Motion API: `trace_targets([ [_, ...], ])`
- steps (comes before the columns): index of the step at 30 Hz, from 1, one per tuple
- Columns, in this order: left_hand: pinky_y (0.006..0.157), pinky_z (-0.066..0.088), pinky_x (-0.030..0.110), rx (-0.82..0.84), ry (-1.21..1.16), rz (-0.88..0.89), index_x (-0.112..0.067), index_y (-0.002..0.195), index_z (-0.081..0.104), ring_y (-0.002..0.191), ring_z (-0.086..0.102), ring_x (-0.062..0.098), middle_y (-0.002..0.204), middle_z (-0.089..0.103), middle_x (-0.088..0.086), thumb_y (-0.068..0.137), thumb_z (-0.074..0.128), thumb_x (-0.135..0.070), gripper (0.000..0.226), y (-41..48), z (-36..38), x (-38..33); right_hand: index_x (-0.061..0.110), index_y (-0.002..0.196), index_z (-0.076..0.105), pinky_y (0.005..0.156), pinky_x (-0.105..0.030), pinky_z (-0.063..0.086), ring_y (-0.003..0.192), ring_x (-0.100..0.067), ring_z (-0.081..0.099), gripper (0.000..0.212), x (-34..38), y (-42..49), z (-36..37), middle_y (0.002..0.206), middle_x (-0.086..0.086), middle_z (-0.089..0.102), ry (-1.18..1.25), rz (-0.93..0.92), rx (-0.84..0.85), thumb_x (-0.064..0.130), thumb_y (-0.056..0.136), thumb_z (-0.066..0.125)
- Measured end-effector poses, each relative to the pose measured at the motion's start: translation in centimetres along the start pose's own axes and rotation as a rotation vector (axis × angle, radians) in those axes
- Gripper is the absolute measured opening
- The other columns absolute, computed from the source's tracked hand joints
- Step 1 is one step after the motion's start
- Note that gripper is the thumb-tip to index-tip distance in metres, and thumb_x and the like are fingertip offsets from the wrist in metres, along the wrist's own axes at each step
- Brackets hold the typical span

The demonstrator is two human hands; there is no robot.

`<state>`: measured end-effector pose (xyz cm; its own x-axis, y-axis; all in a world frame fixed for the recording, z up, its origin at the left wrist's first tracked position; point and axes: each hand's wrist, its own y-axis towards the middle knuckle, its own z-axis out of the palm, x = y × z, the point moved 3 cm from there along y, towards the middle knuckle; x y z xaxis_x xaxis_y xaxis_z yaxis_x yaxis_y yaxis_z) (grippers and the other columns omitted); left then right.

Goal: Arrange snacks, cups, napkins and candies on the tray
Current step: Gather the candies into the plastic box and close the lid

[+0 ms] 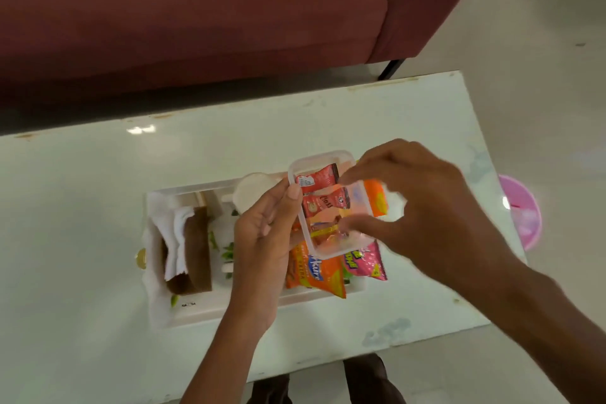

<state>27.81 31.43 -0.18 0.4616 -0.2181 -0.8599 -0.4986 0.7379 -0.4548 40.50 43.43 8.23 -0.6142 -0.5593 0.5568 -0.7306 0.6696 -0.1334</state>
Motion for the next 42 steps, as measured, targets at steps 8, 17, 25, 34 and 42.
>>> trace_targets([
  [8,0.088,0.058,0.043,0.058,-0.030,-0.013,-0.029,0.116,0.073,0.109,0.071,0.021,0.117,0.075,0.002,0.091,0.062,-0.039,0.029,-0.7,7.0,2.4,0.018,0.102,0.072,0.070,-0.012,0.046,0.072,-0.008,0.064,0.022,-18.5,-4.7,-2.6,0.102,0.003,0.073,0.079,0.553,-0.359,0.030,0.084,0.075],
  [17,0.093,0.055,0.051,0.036,-0.024,-0.096,-0.021,0.123,0.069,0.110,0.070,0.028,0.117,0.075,0.008,0.085,0.066,-0.047,0.046,-0.2,12.3,5.7,0.015,0.134,0.050,0.097,-0.041,0.043,0.124,-0.031,0.047,0.074,-26.8,-3.8,5.9,0.137,-0.010,0.054,0.010,0.671,-0.223,0.044,0.074,0.080],
  [25,0.091,0.056,0.050,0.016,-0.001,-0.126,-0.024,0.123,0.069,0.110,0.071,0.025,0.118,0.075,0.006,0.084,0.069,-0.047,0.045,0.2,13.9,7.4,0.017,0.143,0.035,0.097,-0.055,0.044,0.131,-0.036,0.041,0.097,-28.3,-0.4,8.6,0.147,-0.013,0.042,-0.145,0.661,-0.183,0.064,0.068,0.075],
  [34,0.092,0.055,0.050,0.012,-0.003,-0.144,-0.024,0.124,0.068,0.111,0.070,0.025,0.119,0.074,0.006,0.085,0.068,-0.044,0.044,0.4,13.6,8.0,0.024,0.152,0.028,0.100,-0.050,0.044,0.131,-0.035,0.041,0.096,-27.9,-0.3,5.9,0.146,-0.014,0.040,0.030,0.662,-0.294,0.051,0.074,0.077],
  [42,0.091,0.056,0.050,0.016,-0.052,-0.107,-0.034,0.139,0.052,0.116,0.068,0.019,0.125,0.071,0.000,0.090,0.063,-0.039,0.051,0.7,13.2,7.1,0.023,0.126,0.051,0.089,-0.027,0.057,0.112,-0.008,0.064,0.060,-18.9,-3.8,-2.9,0.128,0.004,0.058,0.801,0.533,-0.752,0.032,0.074,0.081],
])
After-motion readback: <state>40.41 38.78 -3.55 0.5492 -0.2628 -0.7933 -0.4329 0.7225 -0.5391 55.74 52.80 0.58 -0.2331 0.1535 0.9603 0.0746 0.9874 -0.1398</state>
